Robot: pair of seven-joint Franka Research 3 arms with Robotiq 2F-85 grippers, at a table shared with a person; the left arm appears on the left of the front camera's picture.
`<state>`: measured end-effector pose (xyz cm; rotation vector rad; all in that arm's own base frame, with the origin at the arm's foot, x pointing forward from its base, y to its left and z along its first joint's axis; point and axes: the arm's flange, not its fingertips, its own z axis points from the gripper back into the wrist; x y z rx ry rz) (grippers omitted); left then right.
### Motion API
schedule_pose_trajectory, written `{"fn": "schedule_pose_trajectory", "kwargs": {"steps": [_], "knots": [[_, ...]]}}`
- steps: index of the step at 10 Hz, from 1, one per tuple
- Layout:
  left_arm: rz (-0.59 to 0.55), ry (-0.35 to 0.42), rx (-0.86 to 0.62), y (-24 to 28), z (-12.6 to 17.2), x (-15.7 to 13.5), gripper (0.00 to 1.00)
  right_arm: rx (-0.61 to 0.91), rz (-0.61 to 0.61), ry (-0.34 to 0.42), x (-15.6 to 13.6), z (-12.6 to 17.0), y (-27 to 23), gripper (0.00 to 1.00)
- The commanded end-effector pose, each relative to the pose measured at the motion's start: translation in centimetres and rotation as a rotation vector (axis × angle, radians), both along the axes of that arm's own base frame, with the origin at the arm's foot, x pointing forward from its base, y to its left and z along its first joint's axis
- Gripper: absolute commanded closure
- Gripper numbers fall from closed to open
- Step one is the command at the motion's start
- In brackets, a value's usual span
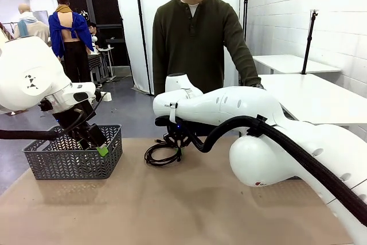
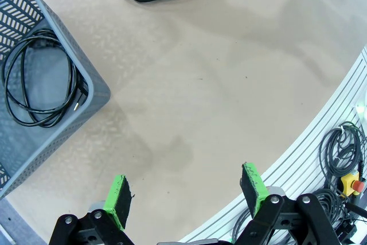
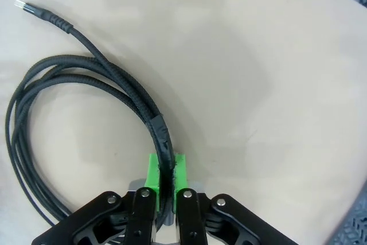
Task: Organize the cables according to human instructions.
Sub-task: Pick up a bundle of cables and place it in the basket indicated by the human.
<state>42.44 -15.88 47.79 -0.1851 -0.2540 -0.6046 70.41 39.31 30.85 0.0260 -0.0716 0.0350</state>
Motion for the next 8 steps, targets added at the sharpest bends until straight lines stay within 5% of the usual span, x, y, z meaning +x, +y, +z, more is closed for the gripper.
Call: {"fn": "schedule_pose_trajectory", "kwargs": {"steps": [1,4,8], "knots": [[0.011,-0.005,-0.001,0.0,0.1,0.0,0.00,0.009,-0.025,0.029,2.0,0.9,0.8,1.00],[0.011,-0.005,-0.001,0.0,0.1,0.0,0.00,0.075,0.032,0.039,1.6,5.2,-1.1,1.00],[0.011,-0.005,-0.001,0.0,0.1,0.0,0.00,0.025,0.325,0.203,-0.2,12.0,-3.8,1.00]]}}
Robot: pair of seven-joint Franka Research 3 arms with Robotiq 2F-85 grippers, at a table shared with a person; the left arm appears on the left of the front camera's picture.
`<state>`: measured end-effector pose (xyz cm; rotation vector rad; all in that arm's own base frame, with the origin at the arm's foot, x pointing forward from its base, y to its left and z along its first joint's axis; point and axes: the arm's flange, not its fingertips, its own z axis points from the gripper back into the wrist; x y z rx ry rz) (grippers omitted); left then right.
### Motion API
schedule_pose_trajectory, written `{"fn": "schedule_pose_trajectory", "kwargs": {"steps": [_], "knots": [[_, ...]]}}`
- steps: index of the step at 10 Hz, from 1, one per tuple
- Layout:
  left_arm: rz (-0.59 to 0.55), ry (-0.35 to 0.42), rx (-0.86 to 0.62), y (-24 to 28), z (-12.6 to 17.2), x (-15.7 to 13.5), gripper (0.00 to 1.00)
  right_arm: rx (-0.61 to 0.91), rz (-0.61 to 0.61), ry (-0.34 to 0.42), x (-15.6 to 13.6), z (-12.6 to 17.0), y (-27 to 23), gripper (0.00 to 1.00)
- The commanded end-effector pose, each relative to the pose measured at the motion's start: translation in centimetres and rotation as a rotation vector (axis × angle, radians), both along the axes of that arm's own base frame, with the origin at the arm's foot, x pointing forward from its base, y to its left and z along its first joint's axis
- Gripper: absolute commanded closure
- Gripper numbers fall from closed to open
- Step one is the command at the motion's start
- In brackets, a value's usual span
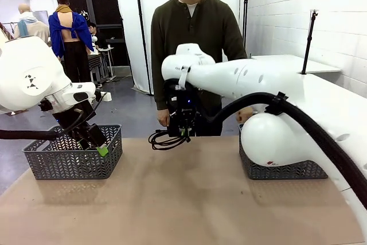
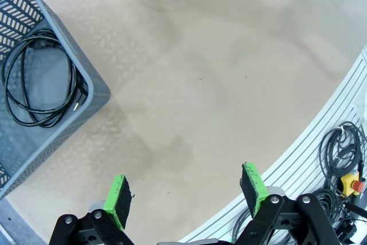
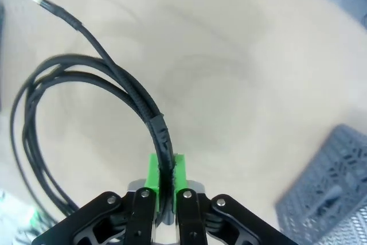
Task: Organize the cables according to human instructions.
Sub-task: Pick up a bundle of cables and place it in the basket indicated by the human.
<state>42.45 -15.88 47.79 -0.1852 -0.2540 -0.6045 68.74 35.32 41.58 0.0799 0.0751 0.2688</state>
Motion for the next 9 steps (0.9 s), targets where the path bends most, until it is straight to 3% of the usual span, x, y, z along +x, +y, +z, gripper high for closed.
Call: {"fn": "schedule_pose_trajectory", "kwargs": {"steps": [1,3,5,6,8,9], "knots": [[0.010,-0.005,-0.001,0.0,0.1,0.0,0.00,-0.030,0.189,0.084,1.0,2.4,-0.4,1.00],[0.010,-0.005,-0.001,0.0,0.1,0.0,0.00,-0.034,0.427,0.055,0.1,4.5,-2.0,1.00],[0.010,-0.005,-0.001,0.0,0.1,0.0,0.00,-0.044,0.575,-0.025,-1.4,5.6,-3.3,1.00],[0.010,-0.005,-0.001,0.0,0.1,0.0,0.00,-0.034,0.624,-0.060,-2.2,5.9,-3.8,1.00],[0.010,-0.005,-0.001,0.0,0.1,0.0,0.00,-0.027,0.611,-0.013,-2.8,5.8,-3.9,1.00],[0.010,-0.005,-0.001,0.0,0.1,0.0,0.00,-0.035,0.609,-0.029,-1.3,6.4,-3.0,1.00]]}}
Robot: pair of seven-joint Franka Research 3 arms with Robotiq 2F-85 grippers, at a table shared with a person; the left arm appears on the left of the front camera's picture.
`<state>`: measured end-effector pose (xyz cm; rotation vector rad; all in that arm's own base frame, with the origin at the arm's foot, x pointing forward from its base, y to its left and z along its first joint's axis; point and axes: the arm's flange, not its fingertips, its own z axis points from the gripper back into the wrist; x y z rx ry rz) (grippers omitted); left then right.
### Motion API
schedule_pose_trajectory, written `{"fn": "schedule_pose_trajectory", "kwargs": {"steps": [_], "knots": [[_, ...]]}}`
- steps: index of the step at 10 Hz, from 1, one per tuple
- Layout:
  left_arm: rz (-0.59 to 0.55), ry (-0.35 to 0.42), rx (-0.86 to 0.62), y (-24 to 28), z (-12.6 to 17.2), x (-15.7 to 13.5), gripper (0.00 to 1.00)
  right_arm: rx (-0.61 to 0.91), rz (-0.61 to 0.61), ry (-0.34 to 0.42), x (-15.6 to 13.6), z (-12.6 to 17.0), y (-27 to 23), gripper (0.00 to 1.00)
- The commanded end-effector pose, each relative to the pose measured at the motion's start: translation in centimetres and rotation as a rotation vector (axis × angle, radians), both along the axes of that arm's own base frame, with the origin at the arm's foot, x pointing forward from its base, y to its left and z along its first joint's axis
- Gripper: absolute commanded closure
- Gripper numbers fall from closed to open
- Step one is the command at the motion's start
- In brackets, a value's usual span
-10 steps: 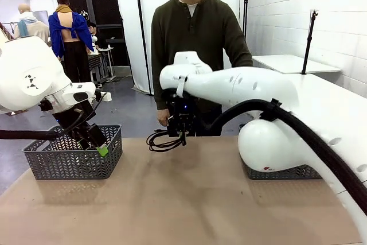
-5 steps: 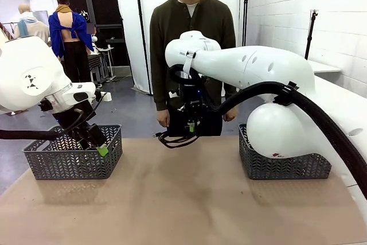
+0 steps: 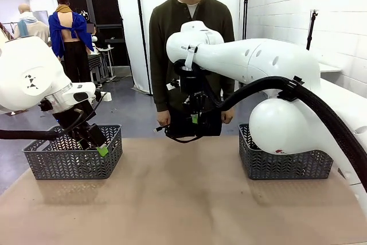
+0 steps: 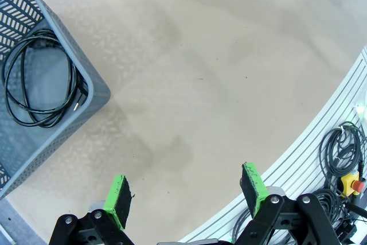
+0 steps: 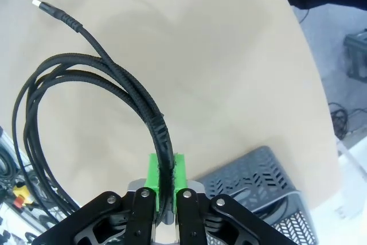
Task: Organize the cables according to human instructions.
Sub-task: Pick up a bundle of cables and place it in the basket indicated by the human.
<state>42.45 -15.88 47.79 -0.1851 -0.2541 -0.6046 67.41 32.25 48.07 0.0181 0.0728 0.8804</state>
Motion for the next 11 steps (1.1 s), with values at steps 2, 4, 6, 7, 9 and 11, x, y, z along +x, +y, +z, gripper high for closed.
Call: {"fn": "schedule_pose_trajectory", "kwargs": {"steps": [2,4,6,7,9,11], "knots": [[0.011,-0.005,-0.001,0.0,0.1,0.0,0.00,-0.003,-0.004,0.000,0.0,-0.1,0.0,1.00],[0.011,-0.005,-0.001,0.0,0.1,0.0,0.00,-0.003,-0.004,0.000,0.0,-0.1,0.0,1.00],[0.011,-0.005,-0.001,0.0,0.1,0.0,0.00,-0.001,-0.001,0.003,0.0,-0.2,0.0,1.00],[0.011,-0.005,-0.001,0.0,0.1,0.0,0.00,-0.014,0.042,-0.026,-1.0,0.5,-1.4,1.00],[0.011,-0.005,-0.001,0.0,0.1,0.0,0.00,-0.041,0.111,-0.064,-2.9,2.3,-4.7,1.00],[0.011,-0.005,-0.001,0.0,0.1,0.0,0.00,-0.110,0.185,-0.082,-4.8,3.3,-7.2,1.00]]}}
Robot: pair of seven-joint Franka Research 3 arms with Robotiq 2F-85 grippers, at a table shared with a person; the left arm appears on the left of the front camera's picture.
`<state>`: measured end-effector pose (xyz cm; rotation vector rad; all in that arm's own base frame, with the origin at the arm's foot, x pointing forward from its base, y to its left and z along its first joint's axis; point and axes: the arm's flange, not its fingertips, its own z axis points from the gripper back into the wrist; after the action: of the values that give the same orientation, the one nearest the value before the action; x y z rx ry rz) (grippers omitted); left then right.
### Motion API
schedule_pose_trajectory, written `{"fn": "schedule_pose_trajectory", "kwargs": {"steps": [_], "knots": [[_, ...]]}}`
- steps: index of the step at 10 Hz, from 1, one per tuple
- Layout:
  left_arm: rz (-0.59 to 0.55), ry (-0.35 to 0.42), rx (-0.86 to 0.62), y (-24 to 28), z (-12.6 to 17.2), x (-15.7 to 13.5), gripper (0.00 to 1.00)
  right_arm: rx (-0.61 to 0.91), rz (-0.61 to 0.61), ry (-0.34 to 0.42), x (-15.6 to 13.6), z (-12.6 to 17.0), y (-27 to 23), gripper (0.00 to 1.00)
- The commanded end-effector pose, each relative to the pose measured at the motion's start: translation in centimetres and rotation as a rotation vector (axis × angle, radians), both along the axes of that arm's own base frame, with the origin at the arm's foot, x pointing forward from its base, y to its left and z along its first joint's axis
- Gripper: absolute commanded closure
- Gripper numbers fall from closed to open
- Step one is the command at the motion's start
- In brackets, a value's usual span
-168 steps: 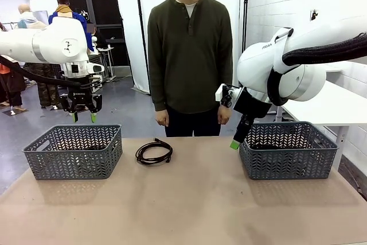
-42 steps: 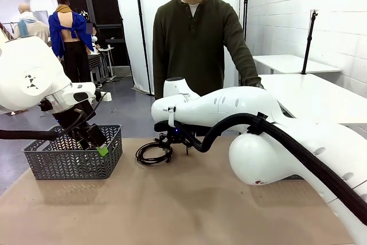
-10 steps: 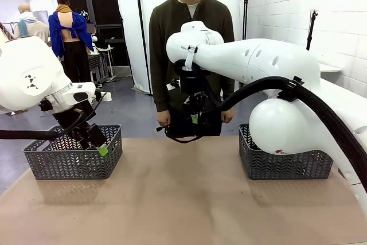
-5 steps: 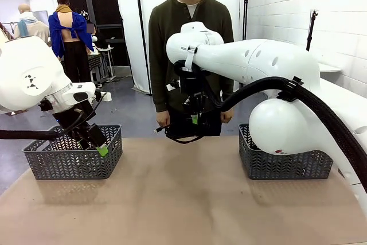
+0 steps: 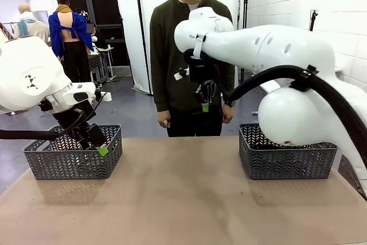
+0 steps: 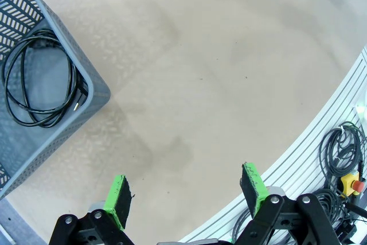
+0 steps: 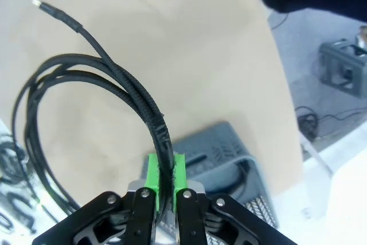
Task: Organize the cables according to human instructions.
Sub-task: Pick up a bundle of cables and place it in the basket indicated by the human.
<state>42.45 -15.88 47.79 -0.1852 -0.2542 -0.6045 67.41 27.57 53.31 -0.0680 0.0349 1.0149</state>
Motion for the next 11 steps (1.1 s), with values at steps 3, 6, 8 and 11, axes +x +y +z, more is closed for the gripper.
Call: {"fn": "schedule_pose_trajectory", "kwargs": {"steps": [3,6,8,11], "knots": [[0.010,-0.005,-0.001,0.0,0.1,0.0,0.00,-0.058,0.109,-0.017,-6.9,-1.3,-5.7,1.00],[0.010,-0.005,-0.001,0.0,0.1,0.0,0.00,-0.037,0.101,-0.050,-8.3,-0.3,-9.8,1.00],[0.010,-0.005,-0.001,0.0,0.1,0.0,0.00,-0.046,0.065,-0.044,-7.6,0.4,-12.9,1.00],[0.010,-0.005,-0.001,0.0,0.1,0.0,0.00,0.005,0.101,0.013,-5.5,0.4,-16.2,1.00]]}}
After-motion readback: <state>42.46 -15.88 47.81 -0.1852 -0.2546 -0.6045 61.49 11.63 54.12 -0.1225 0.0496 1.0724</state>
